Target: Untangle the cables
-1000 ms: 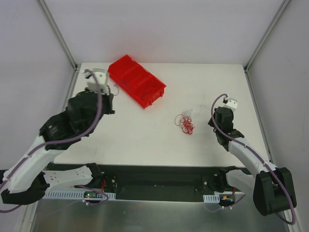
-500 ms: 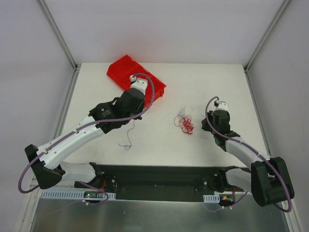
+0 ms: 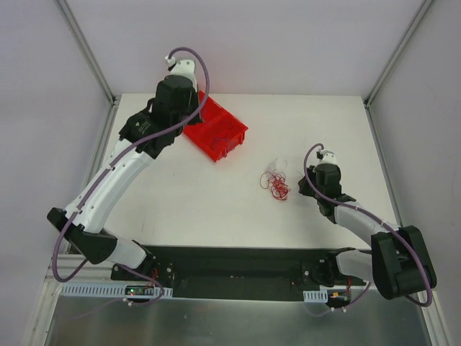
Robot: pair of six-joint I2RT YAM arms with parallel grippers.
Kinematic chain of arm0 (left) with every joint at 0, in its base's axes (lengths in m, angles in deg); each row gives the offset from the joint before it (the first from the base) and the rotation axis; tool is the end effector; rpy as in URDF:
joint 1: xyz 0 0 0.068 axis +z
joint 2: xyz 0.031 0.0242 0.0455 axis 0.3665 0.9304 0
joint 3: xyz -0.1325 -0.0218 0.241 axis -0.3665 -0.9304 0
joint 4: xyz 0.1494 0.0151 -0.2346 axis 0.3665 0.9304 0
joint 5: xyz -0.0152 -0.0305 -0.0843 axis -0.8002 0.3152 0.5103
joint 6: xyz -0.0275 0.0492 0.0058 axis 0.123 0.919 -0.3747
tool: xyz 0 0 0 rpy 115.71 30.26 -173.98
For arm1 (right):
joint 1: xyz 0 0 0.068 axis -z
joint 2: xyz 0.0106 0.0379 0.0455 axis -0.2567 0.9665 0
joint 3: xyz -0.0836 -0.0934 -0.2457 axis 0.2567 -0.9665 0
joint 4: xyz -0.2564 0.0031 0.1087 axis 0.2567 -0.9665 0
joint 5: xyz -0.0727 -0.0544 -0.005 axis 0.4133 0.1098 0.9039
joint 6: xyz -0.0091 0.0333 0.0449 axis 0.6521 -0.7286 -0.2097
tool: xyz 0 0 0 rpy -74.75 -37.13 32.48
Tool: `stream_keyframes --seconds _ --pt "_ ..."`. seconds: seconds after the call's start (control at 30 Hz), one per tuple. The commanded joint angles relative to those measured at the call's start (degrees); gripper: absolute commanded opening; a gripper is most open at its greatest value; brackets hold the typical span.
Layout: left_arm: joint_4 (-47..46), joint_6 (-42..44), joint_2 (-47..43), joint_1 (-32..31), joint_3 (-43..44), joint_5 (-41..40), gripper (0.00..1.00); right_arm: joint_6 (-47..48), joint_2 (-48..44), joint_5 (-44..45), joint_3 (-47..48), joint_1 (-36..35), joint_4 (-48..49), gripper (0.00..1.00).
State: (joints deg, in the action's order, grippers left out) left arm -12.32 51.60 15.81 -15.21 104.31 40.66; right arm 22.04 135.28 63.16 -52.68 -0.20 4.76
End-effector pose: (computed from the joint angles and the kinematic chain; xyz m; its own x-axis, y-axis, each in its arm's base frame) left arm 0.2631 -0.1766 0.4666 -0.3264 -0.0473 -0.9440 0.1700 0.9795 -0.1079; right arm 0.2428 0.0636 0.1658 -0.4860 0.0029 -0.8740 -0.1610 0.9826 0.0928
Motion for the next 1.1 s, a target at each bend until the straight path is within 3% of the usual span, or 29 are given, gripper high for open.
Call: stream_keyframes --seconds 0.0,0.23,0.5,1.07 --pt "-2.7 3.7 5.9 2.5 9.7 1.9 0.00 0.1 0.5 -0.9 2.4 0.3 2.7 0.00" --pt "-3.9 3.6 16.9 6.6 17.0 7.9 0.00 0.3 0.2 -0.6 2.2 0.4 2.6 0.00" --pt "-5.5 1.3 24.4 8.7 16.0 12.9 0.00 0.4 0.9 -0.3 2.6 0.4 2.6 0.00" --pt "-7.2 1.9 23.9 9.0 25.6 17.9 0.00 0.0 2.1 -1.3 3.3 0.4 2.4 0.00"
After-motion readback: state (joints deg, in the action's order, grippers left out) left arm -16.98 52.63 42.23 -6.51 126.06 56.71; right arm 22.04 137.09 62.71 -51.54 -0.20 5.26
